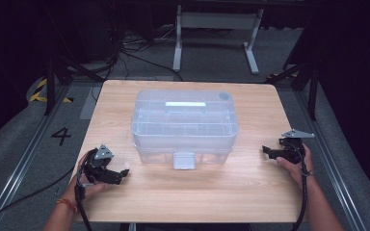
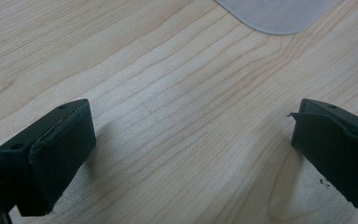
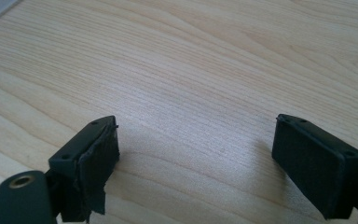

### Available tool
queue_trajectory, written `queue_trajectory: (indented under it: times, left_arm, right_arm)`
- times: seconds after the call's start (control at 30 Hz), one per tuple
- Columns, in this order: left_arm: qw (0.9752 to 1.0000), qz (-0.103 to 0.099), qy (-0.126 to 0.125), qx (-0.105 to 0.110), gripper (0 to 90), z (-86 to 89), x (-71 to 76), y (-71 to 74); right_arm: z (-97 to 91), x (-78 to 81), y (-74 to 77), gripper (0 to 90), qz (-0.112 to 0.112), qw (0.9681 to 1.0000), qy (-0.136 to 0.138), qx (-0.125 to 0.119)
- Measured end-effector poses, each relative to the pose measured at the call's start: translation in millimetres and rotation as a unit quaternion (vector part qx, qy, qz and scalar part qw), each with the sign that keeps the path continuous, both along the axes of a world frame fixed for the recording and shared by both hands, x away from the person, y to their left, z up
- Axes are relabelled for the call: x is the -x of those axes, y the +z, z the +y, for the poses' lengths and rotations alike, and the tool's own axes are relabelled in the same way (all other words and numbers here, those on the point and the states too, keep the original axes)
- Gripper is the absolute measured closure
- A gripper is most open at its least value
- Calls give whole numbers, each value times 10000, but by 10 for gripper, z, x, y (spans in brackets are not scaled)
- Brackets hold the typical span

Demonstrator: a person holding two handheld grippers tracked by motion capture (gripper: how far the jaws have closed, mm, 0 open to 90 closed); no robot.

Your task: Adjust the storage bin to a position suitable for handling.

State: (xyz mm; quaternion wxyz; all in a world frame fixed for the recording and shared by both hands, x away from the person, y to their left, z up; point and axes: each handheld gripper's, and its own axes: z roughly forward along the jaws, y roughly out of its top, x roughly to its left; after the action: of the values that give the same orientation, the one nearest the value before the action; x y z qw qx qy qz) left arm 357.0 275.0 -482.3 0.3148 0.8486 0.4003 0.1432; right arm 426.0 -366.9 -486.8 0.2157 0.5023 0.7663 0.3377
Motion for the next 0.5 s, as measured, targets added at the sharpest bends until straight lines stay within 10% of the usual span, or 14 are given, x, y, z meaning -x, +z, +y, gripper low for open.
queue_trajectory:
  times: [0.5]
  left_arm:
    - [10000, -22, -29, -6, 3, 19, 12, 0]
  right_arm:
    - [-11, 0, 2, 150, 9, 10000, 59, -11]
